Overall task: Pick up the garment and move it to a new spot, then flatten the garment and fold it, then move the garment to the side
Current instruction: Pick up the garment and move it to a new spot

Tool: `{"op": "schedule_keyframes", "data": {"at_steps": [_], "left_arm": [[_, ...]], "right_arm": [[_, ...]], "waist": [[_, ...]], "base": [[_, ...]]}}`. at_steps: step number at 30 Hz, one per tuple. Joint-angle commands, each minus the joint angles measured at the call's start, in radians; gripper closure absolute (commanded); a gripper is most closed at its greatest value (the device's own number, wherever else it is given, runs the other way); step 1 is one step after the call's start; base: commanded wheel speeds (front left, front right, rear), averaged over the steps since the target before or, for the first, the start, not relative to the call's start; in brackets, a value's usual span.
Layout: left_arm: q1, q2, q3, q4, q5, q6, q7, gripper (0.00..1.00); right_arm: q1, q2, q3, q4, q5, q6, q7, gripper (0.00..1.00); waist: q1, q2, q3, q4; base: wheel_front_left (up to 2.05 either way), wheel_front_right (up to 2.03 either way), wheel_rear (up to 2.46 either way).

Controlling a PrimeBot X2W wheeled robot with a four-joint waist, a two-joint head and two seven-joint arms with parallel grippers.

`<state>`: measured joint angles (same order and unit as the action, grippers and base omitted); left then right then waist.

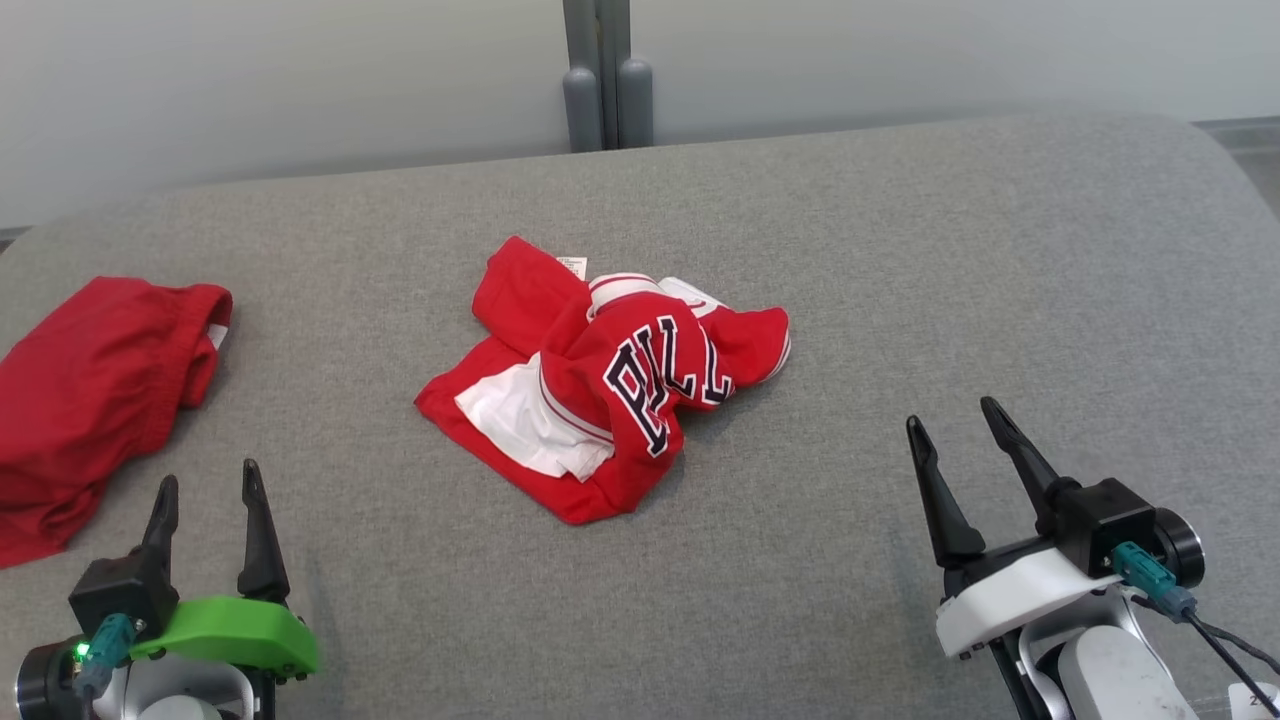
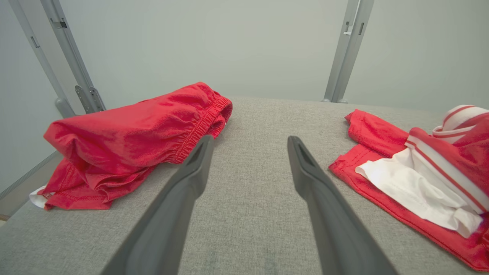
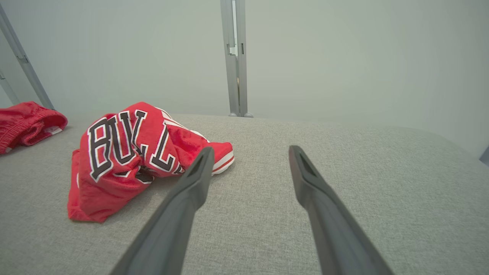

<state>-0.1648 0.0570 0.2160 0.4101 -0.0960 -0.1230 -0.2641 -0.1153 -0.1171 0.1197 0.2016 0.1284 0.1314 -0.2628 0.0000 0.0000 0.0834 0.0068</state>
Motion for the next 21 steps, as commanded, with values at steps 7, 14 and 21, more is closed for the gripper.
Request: {"op": "schedule_keyframes", "data": {"at_steps": [7,14,21], "left_arm": [[0.092,-0.005,-0.053,-0.05,-0.006,-0.007,-0.001,0.0],[0.156,-0.005,-0.101,-0.059,-0.008,-0.007,-0.001,0.0],[0.176,-0.005,-0.103,-0.028,-0.052,0.0,-0.001,0.0]], "right_arm": [[0.037,0.024,0.0,0.012,-0.004,-0.001,-0.003,0.0],[0.068,0.041,-0.003,0.021,-0.009,-0.001,-0.003,0.0],[0.096,0.045,-0.012,0.013,-0.032,-0.001,-0.003,0.0]], "waist": [[0.0,0.0,-0.099,-0.049],[0.0,0.0,-0.128,-0.064],[0.0,0.0,-0.141,-0.061]], "base": [[0.0,0.0,0.0],[0.0,0.0,0.0],[0.0,0.0,0.0]]}}
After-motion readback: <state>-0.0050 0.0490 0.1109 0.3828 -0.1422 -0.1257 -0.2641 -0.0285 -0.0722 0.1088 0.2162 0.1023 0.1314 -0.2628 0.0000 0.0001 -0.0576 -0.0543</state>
